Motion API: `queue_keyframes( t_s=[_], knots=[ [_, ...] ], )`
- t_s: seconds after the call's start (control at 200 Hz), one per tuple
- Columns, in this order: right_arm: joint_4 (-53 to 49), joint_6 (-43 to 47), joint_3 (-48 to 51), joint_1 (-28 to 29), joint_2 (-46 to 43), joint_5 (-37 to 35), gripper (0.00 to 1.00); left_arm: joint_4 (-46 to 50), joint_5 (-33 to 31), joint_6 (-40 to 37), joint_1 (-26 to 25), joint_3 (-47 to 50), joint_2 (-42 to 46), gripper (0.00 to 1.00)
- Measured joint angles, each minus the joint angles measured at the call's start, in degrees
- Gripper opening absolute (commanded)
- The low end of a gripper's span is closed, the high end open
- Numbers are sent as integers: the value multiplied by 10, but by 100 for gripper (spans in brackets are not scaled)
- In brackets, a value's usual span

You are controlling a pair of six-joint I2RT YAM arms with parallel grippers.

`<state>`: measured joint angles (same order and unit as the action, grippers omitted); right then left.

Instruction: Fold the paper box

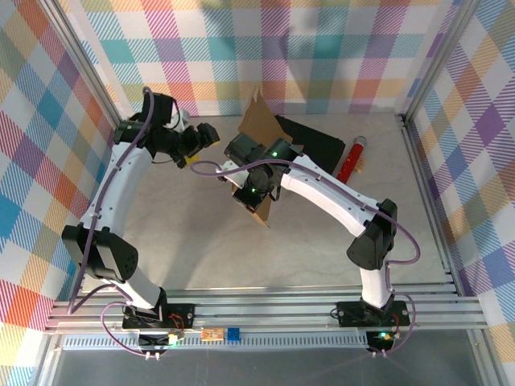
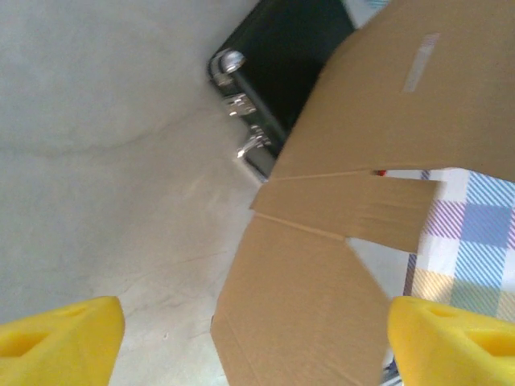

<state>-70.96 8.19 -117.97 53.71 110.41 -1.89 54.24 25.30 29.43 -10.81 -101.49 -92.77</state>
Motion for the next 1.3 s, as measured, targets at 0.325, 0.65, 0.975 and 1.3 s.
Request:
queue_keyframes(
  t_s=[0.325,0.65,0.975,1.3],
  knots=[
    [3,0,4,2,-1,0,0,-32,31,-67,-59,-164,-135,79],
    [7,-3,22,3,-13,-5,0,2,-11,-125,-94,-329,-298,30],
    [73,-86,84,-2,-101,-44,74,11,-100,-176,-112,-311,-280,0],
    [307,-457,234,-196,-398,-65,71,-139,-4,-199,-92,-59,-72,0]
  ],
)
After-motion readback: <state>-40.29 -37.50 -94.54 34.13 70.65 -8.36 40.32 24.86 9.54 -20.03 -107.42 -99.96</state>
